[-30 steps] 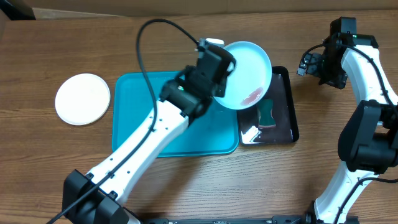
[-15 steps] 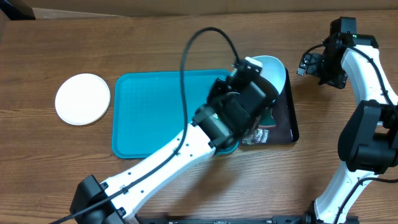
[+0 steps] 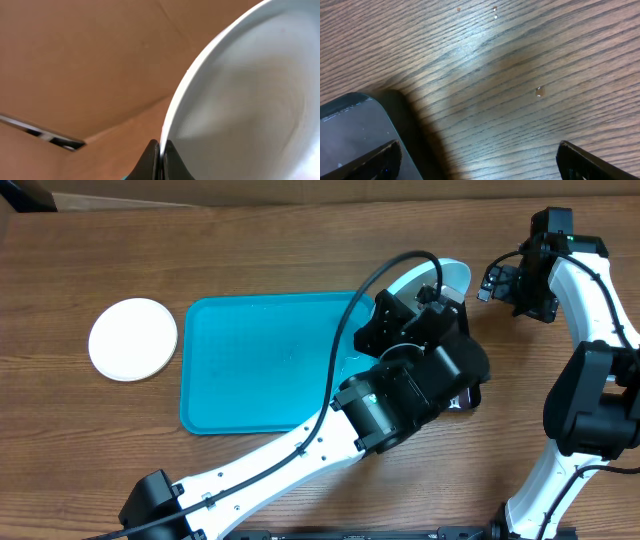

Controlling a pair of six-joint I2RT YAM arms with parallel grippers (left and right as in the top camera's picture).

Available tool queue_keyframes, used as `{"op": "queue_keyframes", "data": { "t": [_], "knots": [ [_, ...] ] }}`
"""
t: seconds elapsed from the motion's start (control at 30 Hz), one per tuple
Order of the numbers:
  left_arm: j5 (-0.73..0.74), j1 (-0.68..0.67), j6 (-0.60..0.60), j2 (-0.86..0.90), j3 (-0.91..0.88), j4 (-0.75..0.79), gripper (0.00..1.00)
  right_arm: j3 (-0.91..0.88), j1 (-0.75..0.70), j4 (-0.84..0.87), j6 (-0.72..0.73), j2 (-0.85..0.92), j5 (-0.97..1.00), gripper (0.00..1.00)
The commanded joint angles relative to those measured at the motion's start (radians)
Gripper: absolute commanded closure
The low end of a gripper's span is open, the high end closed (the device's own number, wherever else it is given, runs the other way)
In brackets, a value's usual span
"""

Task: Clean dirty plates on tray and stack at the side
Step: 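Lift the light blue plate with the left gripper and tilt it rightward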

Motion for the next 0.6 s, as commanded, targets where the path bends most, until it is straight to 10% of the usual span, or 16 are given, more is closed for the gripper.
{"op": "queue_keyframes", "data": {
  "t": [0.0,0.57],
  "knots": [
    [-0.126,-0.028,0.11,0.003,0.032,0.044,0.96,0.019,0.0,0.005,0.008,-0.025,0.006,0.0],
    [-0.026,-0.031,0.121,0.003,0.032,0.093,0.96,0.019,0.0,0.005,0.008,-0.025,0.006,0.0]
  ]
}}
